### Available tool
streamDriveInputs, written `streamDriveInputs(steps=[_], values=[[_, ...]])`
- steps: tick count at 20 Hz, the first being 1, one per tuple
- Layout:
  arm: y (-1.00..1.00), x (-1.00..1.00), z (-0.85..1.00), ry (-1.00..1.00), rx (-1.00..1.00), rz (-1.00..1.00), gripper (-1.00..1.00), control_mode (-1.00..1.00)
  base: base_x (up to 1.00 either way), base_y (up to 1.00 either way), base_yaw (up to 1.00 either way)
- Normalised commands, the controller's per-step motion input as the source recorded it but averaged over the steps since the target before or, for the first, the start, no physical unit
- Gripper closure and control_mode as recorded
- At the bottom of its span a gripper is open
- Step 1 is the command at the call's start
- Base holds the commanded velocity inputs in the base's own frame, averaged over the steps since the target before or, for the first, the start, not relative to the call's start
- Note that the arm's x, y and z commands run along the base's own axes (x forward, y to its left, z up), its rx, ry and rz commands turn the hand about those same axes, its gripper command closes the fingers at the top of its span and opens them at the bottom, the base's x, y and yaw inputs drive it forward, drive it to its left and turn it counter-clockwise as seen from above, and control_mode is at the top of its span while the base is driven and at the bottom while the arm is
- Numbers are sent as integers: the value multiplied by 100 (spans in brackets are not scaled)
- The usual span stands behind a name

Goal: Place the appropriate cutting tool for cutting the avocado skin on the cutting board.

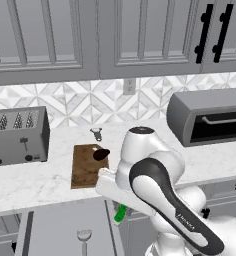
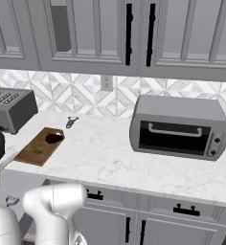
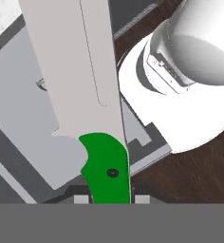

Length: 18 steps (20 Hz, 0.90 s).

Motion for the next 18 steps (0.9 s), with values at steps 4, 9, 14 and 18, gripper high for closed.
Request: streamDriveInputs(steps=[4, 9, 14, 18], values=[[-57, 95, 30, 0, 4, -14, 100, -100, 0, 0, 0], [-21, 100, 11, 0, 2, -2, 100, -100, 0, 0, 0], [-8, 98, 0, 0, 1, 0, 100, -100, 0, 0, 0], [0, 73, -23, 0, 0, 0, 100, -100, 0, 0, 0]])
